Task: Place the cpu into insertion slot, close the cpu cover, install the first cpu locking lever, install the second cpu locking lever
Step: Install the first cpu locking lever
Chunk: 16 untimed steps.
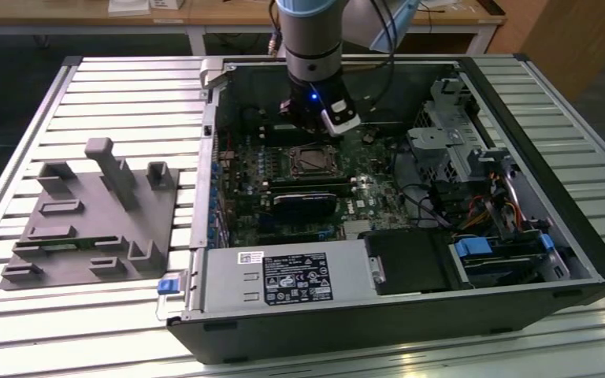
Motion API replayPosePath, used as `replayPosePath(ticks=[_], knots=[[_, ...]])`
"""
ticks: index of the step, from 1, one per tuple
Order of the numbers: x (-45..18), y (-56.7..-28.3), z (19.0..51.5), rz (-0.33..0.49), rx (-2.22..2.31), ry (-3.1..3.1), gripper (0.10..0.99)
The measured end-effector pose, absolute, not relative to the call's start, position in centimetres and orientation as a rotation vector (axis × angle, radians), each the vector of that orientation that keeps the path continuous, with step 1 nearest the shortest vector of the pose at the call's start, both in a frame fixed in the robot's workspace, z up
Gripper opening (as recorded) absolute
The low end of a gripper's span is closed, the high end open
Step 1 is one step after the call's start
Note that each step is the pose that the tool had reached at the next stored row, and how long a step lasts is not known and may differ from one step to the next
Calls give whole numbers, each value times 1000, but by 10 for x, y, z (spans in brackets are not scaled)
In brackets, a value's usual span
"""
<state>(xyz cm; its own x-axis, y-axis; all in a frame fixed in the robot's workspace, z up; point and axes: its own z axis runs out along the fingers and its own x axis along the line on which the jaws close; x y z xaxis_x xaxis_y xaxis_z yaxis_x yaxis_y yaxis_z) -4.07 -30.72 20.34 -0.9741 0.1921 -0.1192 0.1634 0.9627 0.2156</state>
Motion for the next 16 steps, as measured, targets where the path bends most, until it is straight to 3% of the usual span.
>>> replayPosePath(ticks=[16], knots=[[-47,-306,199,294,314,2964,106]])
